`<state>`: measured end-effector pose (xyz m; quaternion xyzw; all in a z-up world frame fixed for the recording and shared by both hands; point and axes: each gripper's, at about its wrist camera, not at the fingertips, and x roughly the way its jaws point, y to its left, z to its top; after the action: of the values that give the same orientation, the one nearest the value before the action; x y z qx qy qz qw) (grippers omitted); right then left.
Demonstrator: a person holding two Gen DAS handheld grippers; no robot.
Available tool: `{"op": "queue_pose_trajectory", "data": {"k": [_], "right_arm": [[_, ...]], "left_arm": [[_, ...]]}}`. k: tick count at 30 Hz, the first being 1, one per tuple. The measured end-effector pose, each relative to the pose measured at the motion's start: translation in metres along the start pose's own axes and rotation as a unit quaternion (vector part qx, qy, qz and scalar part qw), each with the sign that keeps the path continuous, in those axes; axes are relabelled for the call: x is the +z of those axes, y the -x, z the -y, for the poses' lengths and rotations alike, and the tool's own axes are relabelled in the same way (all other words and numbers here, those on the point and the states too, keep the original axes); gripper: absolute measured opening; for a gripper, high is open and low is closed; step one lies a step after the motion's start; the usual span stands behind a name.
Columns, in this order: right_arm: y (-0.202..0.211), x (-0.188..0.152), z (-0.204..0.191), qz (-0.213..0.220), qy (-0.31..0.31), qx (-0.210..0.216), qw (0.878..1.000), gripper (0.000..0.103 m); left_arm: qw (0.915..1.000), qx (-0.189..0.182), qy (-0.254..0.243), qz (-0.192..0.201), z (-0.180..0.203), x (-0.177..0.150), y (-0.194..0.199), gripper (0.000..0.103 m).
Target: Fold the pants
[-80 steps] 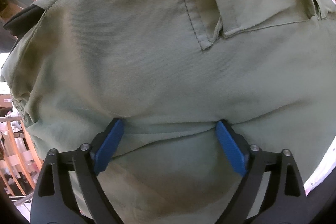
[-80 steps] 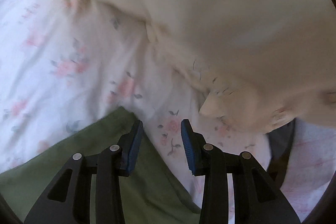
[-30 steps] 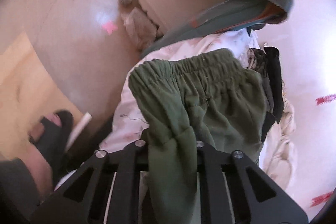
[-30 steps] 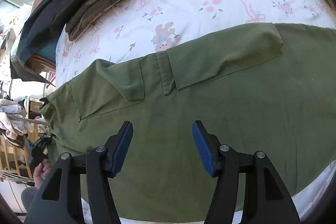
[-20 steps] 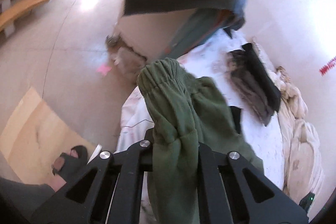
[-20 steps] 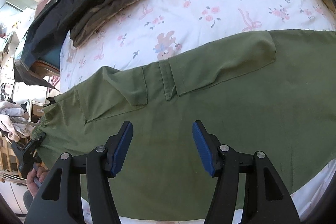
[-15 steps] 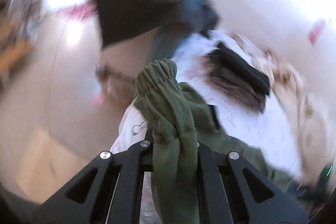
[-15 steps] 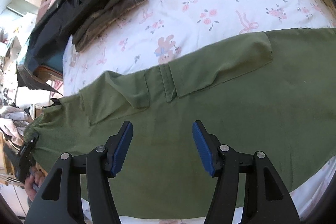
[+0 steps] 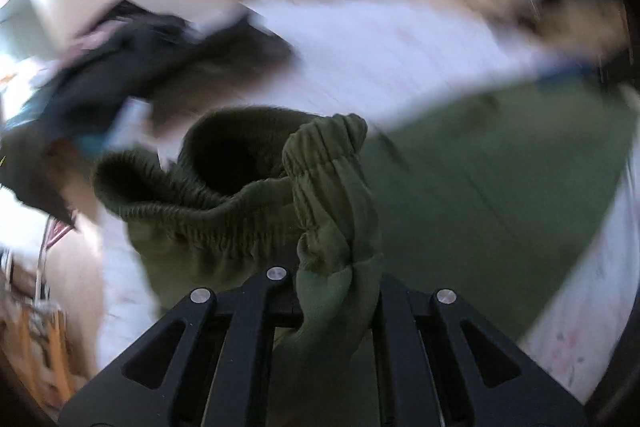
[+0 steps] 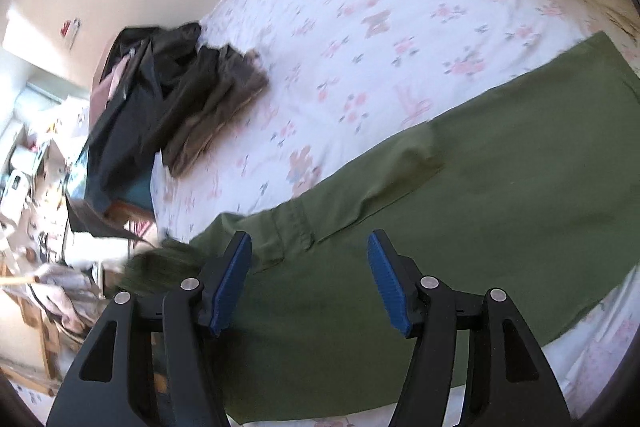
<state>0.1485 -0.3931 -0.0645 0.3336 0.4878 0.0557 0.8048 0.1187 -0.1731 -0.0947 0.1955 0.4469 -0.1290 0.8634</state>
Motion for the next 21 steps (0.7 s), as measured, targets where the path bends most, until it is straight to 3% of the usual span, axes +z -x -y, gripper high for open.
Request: {"op": "queue_pose_trajectory", "data": {"k": [3, 5, 7, 8, 12, 15, 17, 19, 21], "right_arm": [[0.008, 0.002, 0.015, 0.004, -0.01, -0.006, 1.0, 0.064], [0.011, 0.001, 0.023, 0.001, -0.014, -0.014, 1.0, 0.064], [0.013, 0.001, 0.028, -0.001, -0.017, -0.018, 1.0, 0.064], [0.014, 0.001, 0.03, -0.002, -0.018, -0.018, 1.0, 0.064], [0.016, 0.002, 0.026, 0.001, -0.012, -0.014, 1.0, 0.064], [0.012, 0.002, 0.018, 0.002, -0.005, -0.013, 1.0, 0.064], [0.004, 0.0, 0.008, -0.006, 0.007, -0.012, 1.0, 0.064], [-0.005, -0.004, -0.003, -0.021, 0.026, 0.0, 0.999, 0.064], [-0.02, -0.011, -0.024, -0.044, 0.063, 0.017, 0.997, 0.064]], "left_arm": [[0.997, -0.02, -0.046, -0.059, 0.037, -0.013, -0.03, 0.009], [0.9949, -0.038, -0.056, -0.074, 0.043, -0.019, -0.036, 0.022], [0.992, -0.089, -0.055, -0.071, 0.04, -0.021, -0.029, 0.067], [0.99, -0.111, -0.051, -0.071, 0.038, -0.019, -0.025, 0.074], [0.9792, -0.192, -0.02, -0.062, 0.01, -0.014, 0.011, 0.077], [0.9675, -0.242, 0.055, -0.048, -0.044, -0.005, 0.04, 0.077], [0.97, -0.222, 0.081, -0.056, -0.074, -0.007, 0.05, 0.078], [0.9827, -0.151, 0.083, -0.066, -0.106, -0.013, 0.051, 0.078], [0.9881, -0.07, 0.101, -0.092, -0.131, -0.023, 0.04, 0.078]]}}
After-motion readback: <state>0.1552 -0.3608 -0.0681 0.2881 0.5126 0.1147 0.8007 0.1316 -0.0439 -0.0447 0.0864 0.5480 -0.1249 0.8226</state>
